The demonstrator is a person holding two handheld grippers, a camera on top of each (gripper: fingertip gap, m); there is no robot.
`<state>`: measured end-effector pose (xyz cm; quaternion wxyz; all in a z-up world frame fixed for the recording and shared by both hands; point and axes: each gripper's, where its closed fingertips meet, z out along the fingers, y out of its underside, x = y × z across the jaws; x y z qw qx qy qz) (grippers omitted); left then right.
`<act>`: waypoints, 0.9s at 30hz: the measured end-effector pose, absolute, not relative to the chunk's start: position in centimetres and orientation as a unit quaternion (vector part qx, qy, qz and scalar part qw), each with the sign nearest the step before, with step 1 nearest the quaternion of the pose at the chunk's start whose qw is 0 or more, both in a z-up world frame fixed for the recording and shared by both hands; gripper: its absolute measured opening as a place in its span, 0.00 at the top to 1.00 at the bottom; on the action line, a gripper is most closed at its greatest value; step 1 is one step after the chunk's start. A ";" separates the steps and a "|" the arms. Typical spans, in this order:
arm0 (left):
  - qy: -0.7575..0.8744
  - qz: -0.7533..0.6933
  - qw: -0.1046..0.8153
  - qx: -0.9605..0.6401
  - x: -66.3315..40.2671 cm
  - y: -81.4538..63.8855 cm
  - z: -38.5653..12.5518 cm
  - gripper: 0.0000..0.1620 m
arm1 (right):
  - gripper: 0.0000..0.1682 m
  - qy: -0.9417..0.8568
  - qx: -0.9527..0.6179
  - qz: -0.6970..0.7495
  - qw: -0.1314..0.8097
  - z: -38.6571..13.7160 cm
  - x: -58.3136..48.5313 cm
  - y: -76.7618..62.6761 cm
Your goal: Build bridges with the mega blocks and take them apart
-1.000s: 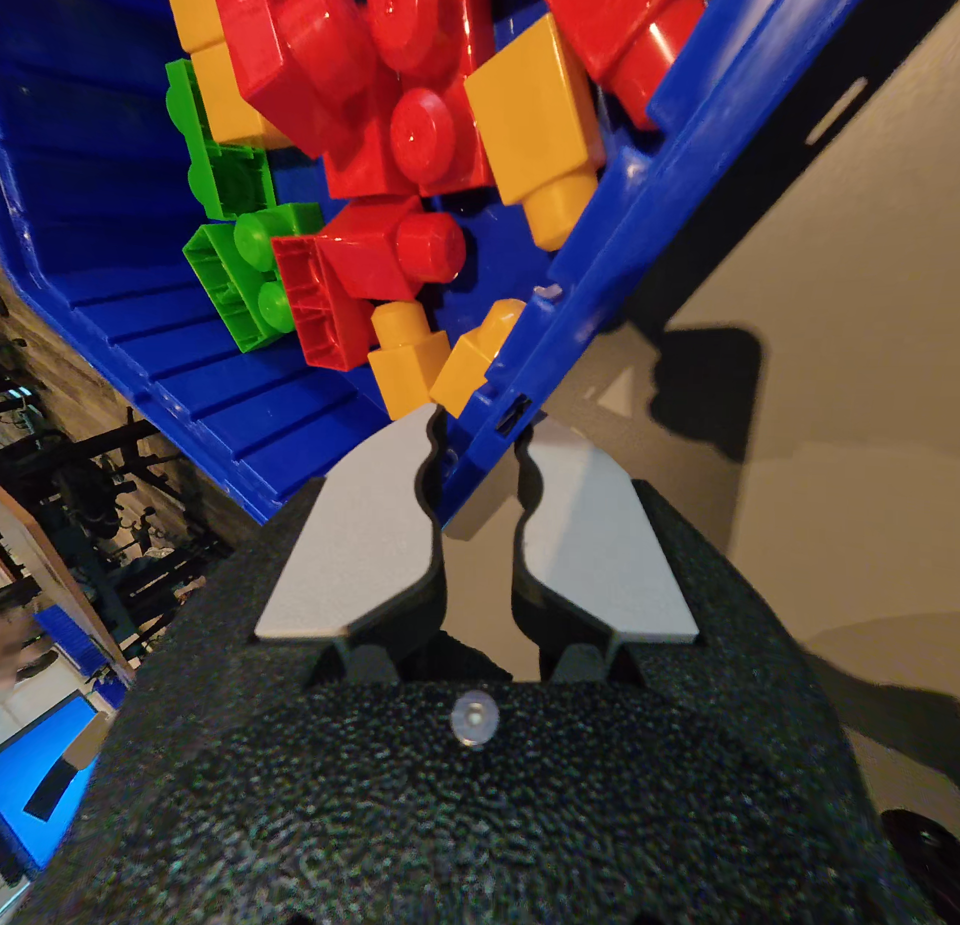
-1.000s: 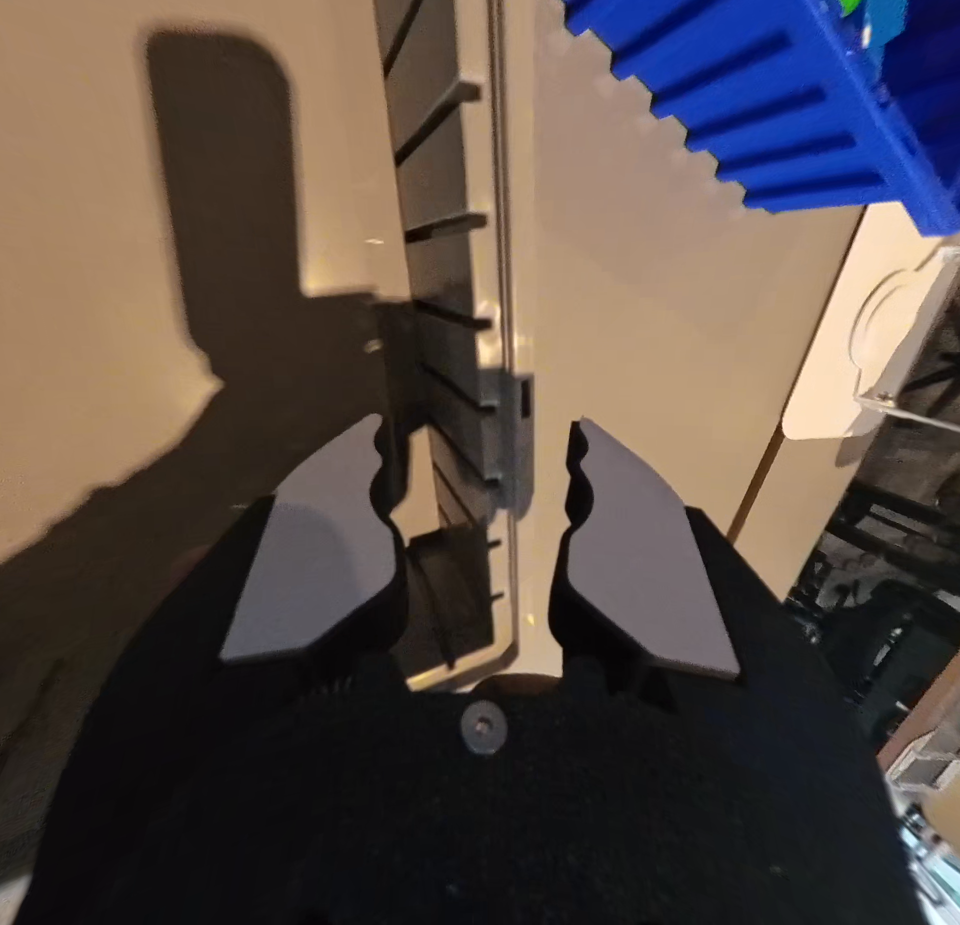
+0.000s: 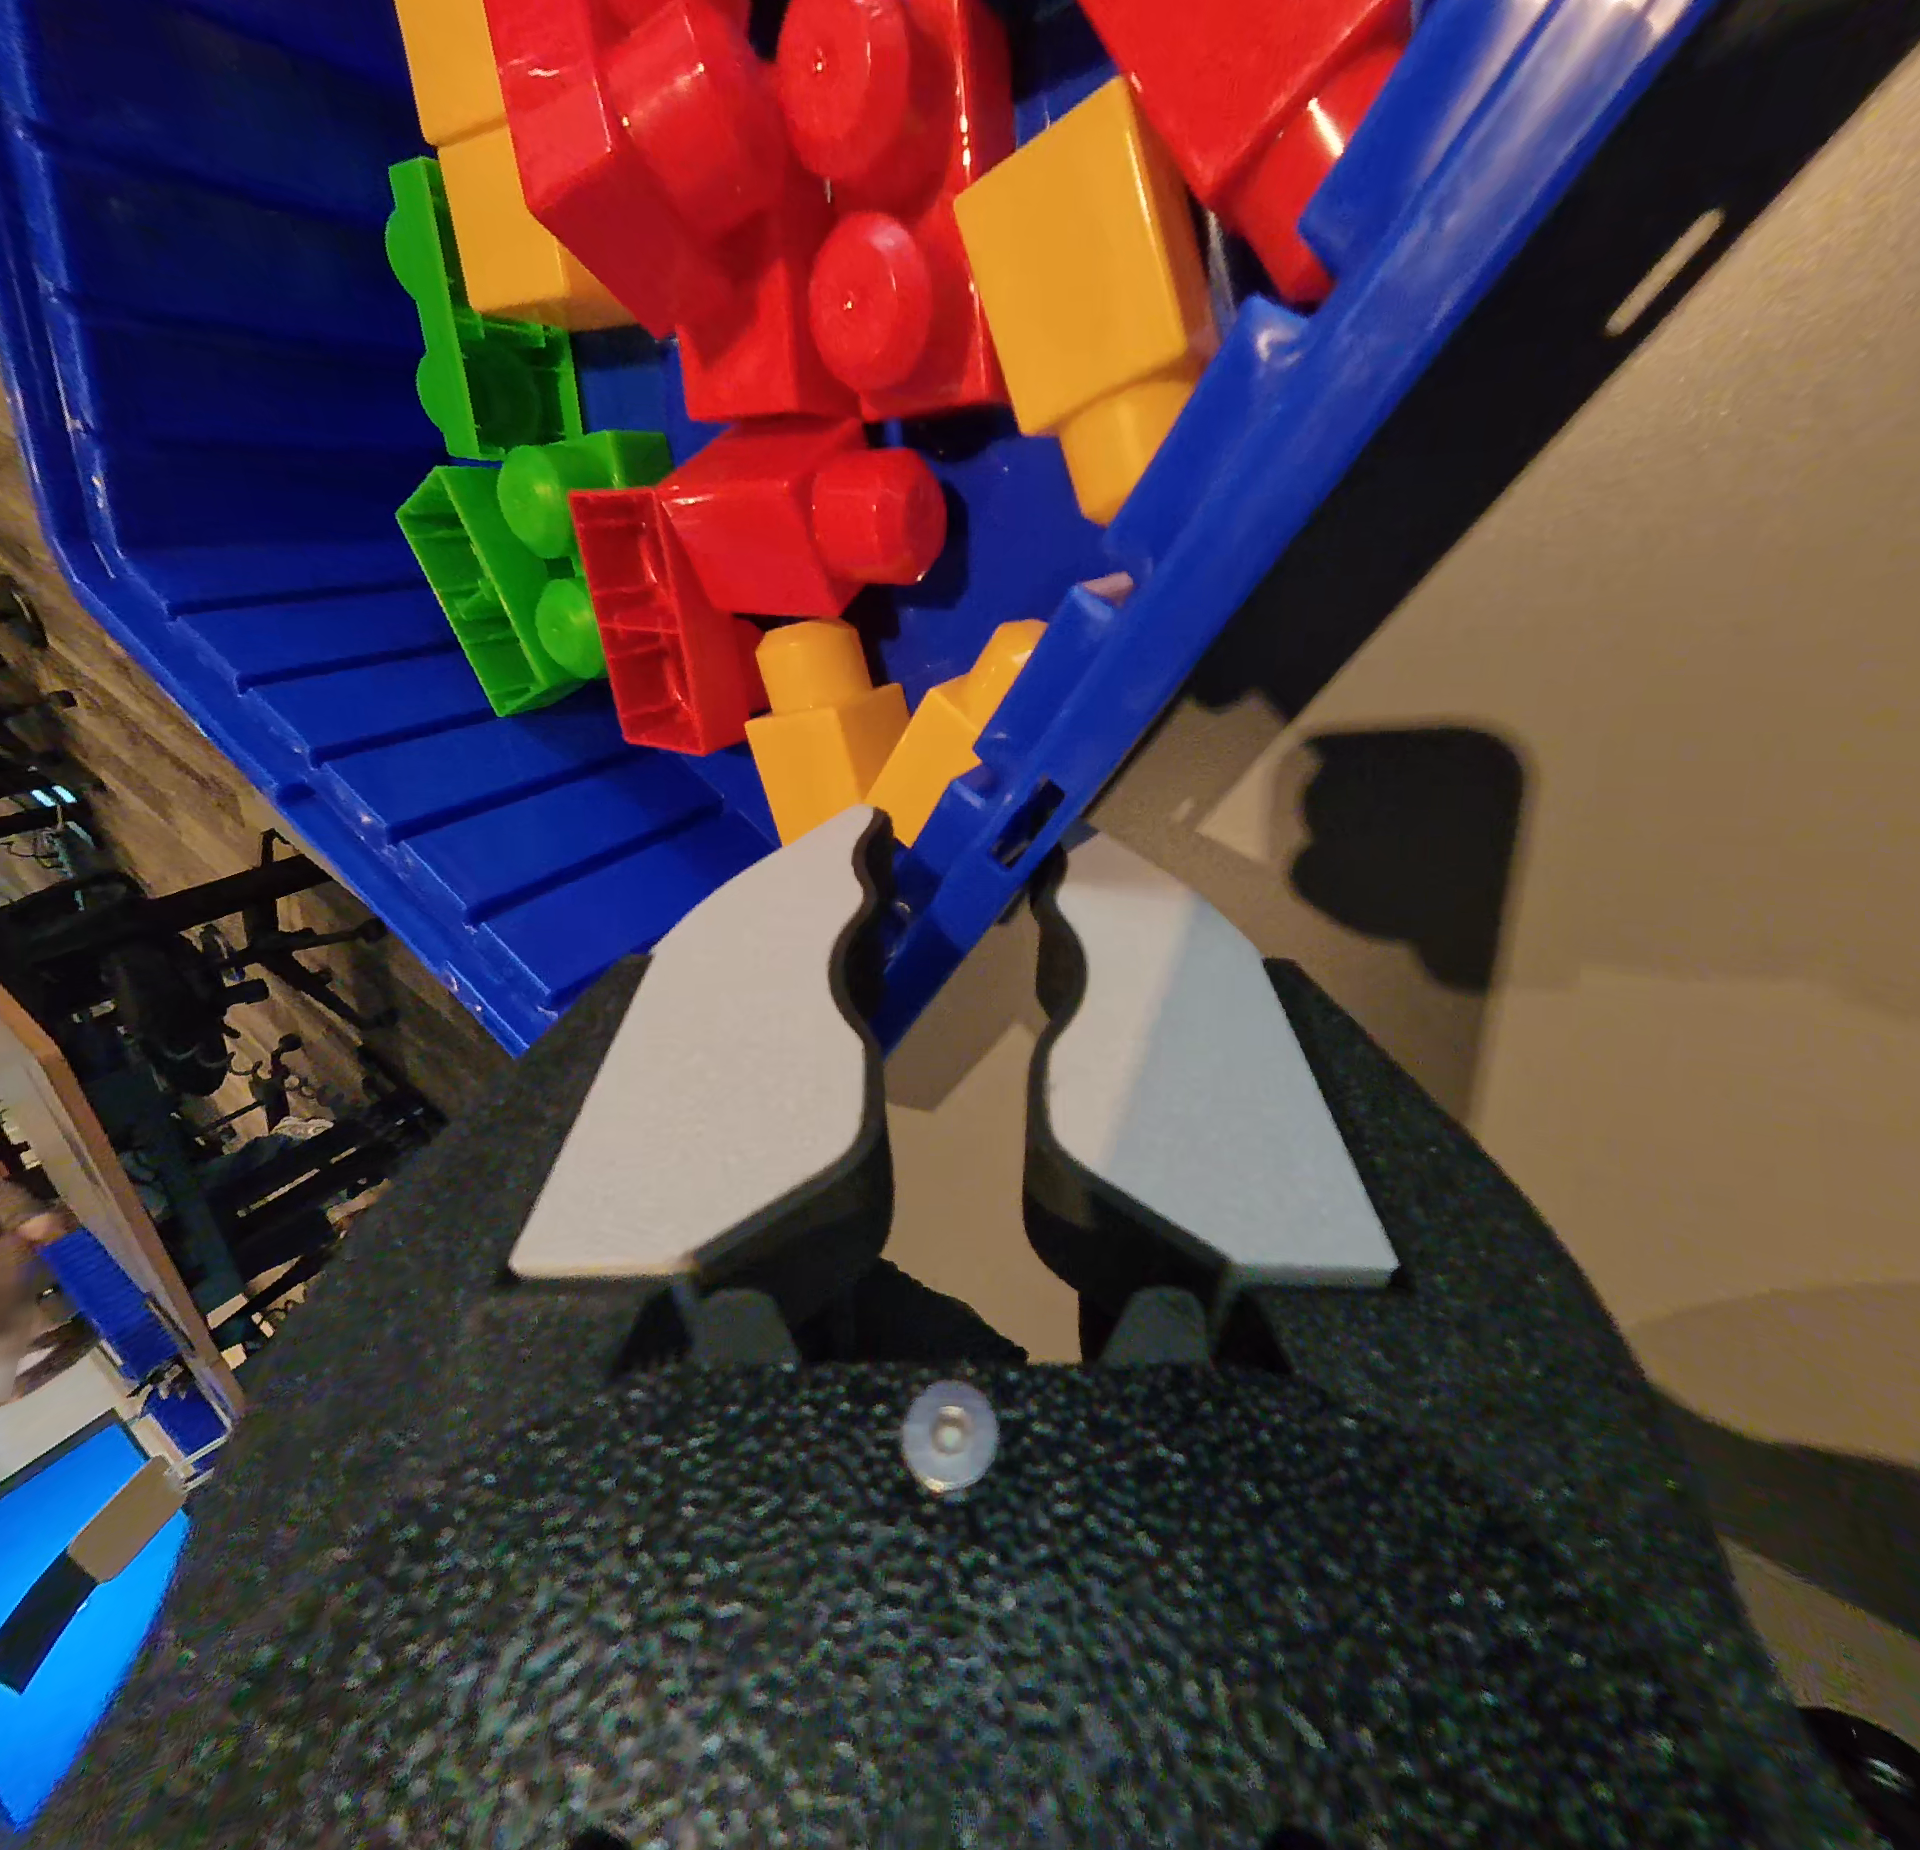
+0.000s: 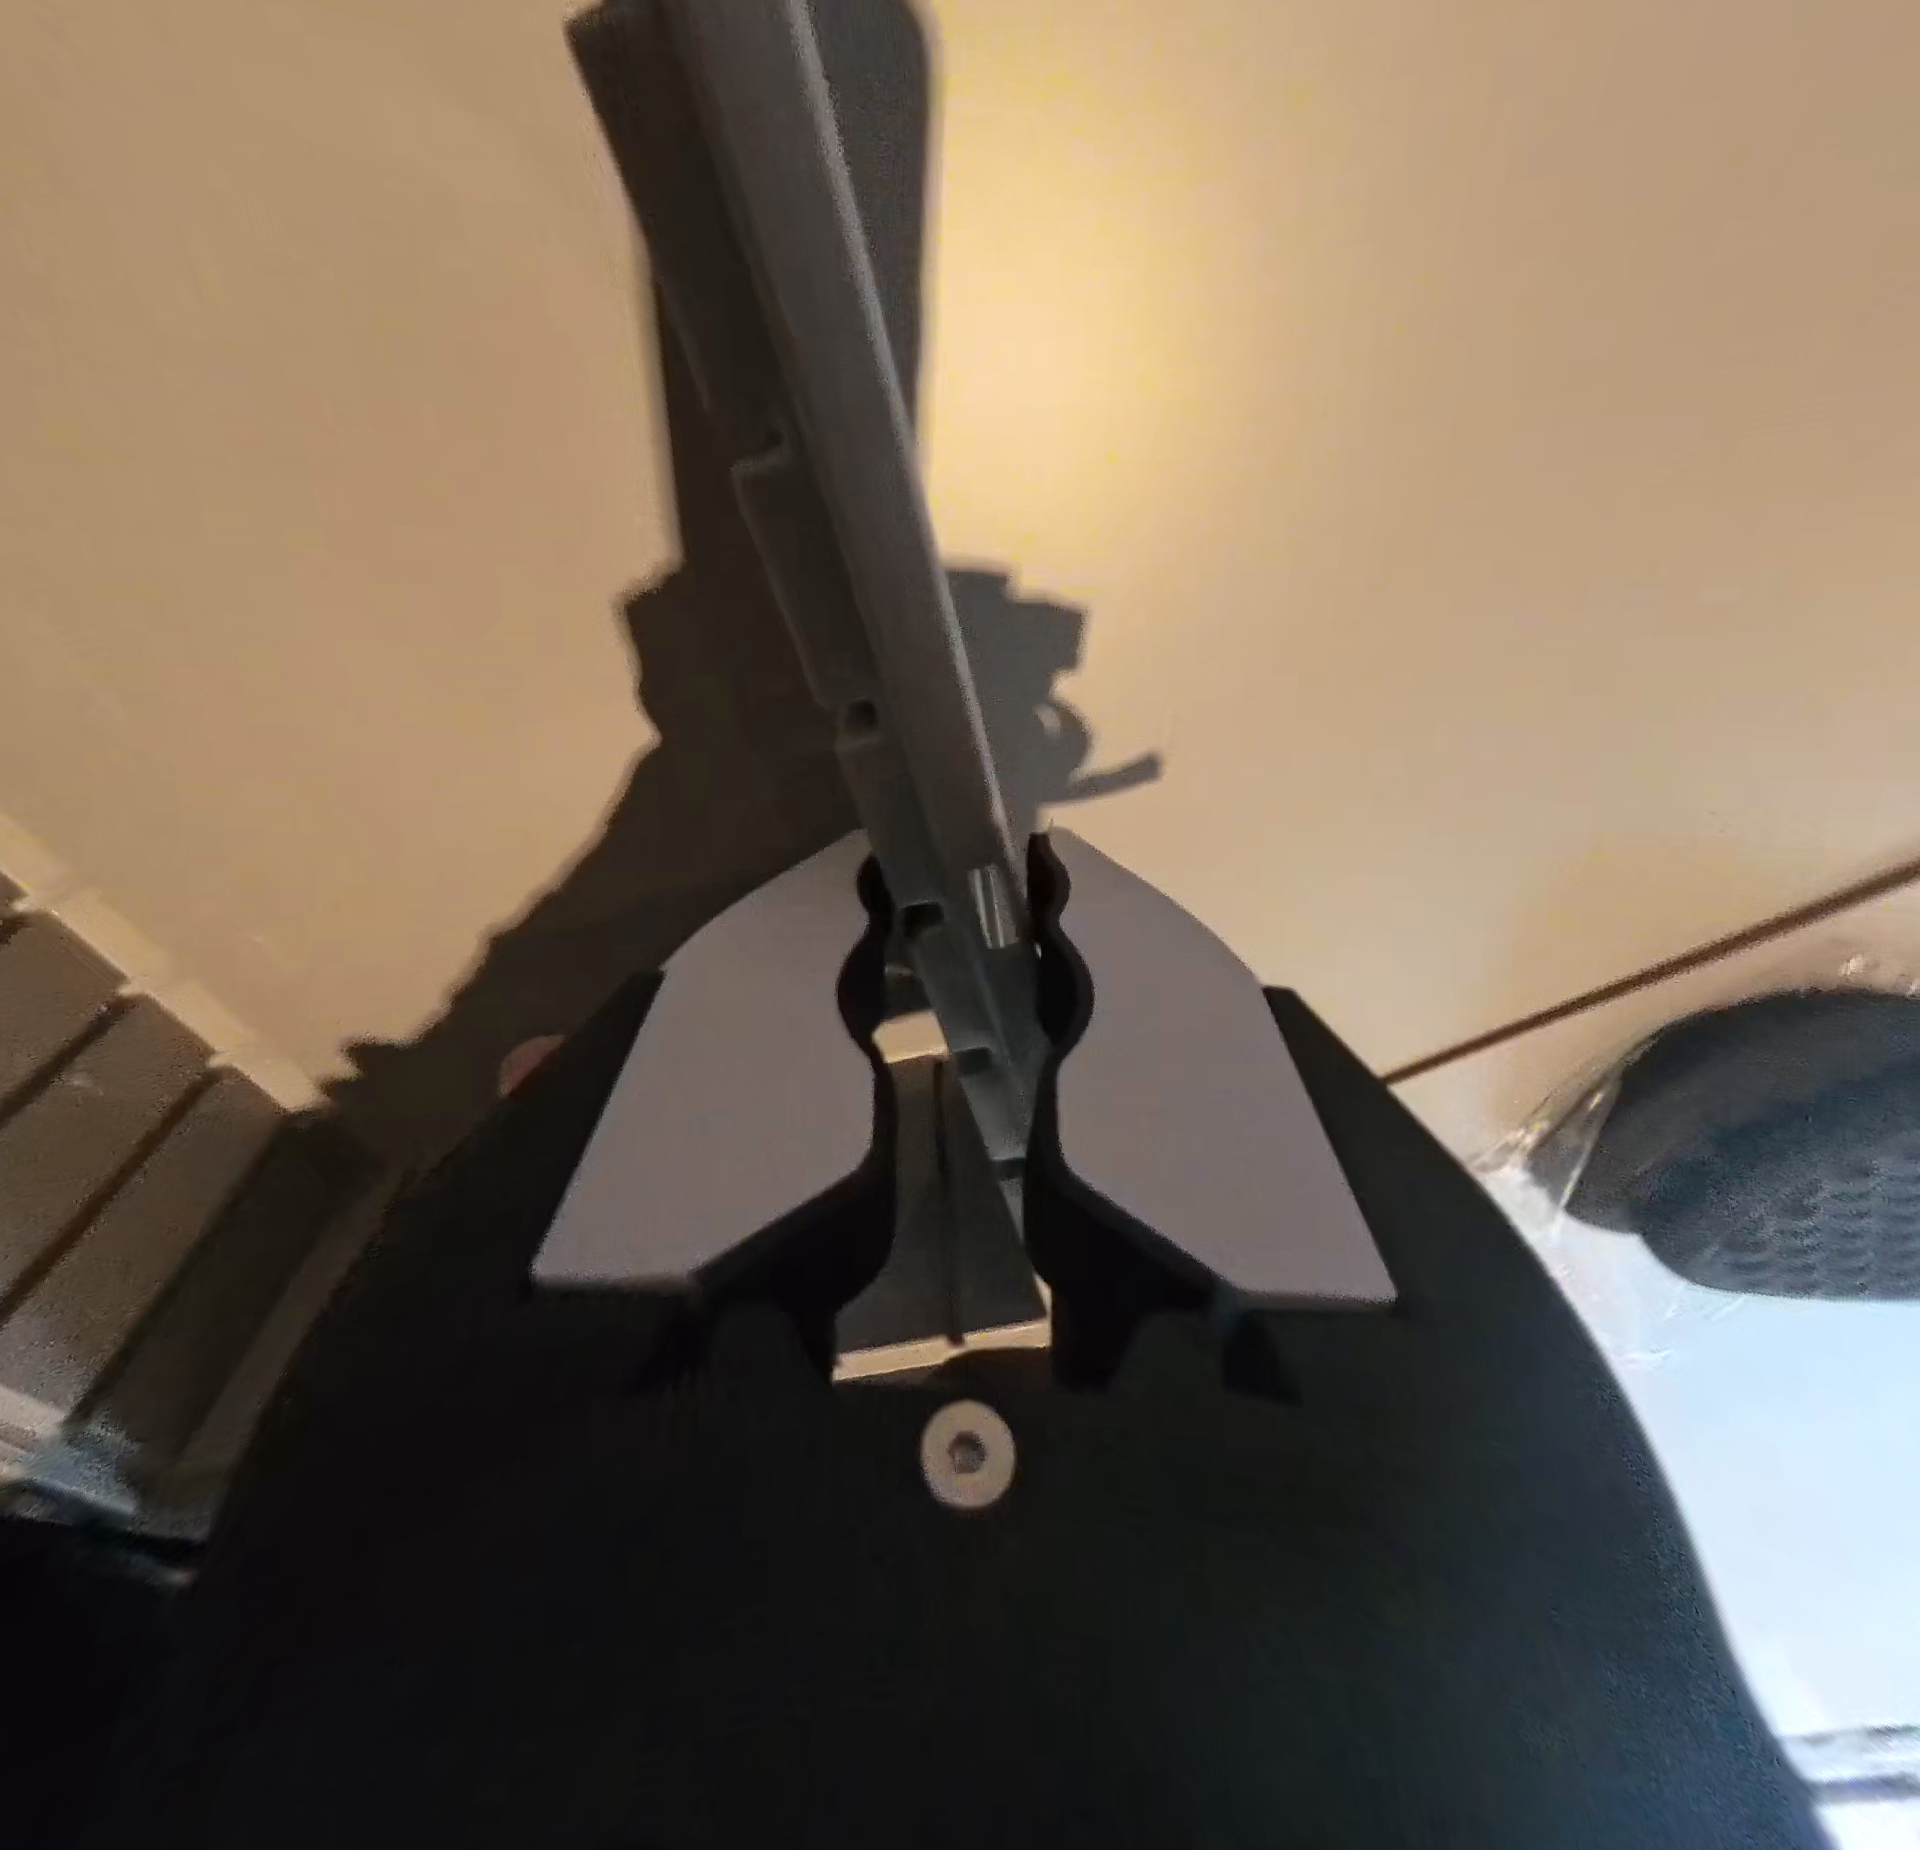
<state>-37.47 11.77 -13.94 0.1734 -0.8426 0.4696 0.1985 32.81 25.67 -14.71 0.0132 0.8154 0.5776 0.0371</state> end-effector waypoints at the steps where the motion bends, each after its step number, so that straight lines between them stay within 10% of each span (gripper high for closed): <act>1: 0.469 0.199 0.175 -0.843 -37.5 11.8 -13.9 0.85 | 0.85 0.554 0.831 0.037 0.010 -14.7 33.3 26.5; 19: 0.465 0.202 0.178 -0.843 -37.5 11.8 -13.9 0.85 | 0.86 0.170 0.979 -0.023 -0.113 -14.2 41.3 37.4; 27: 0.465 0.205 0.172 -0.844 -37.5 11.7 -13.9 0.85 | 0.68 0.548 0.798 -0.016 -0.252 -6.9 35.9 29.3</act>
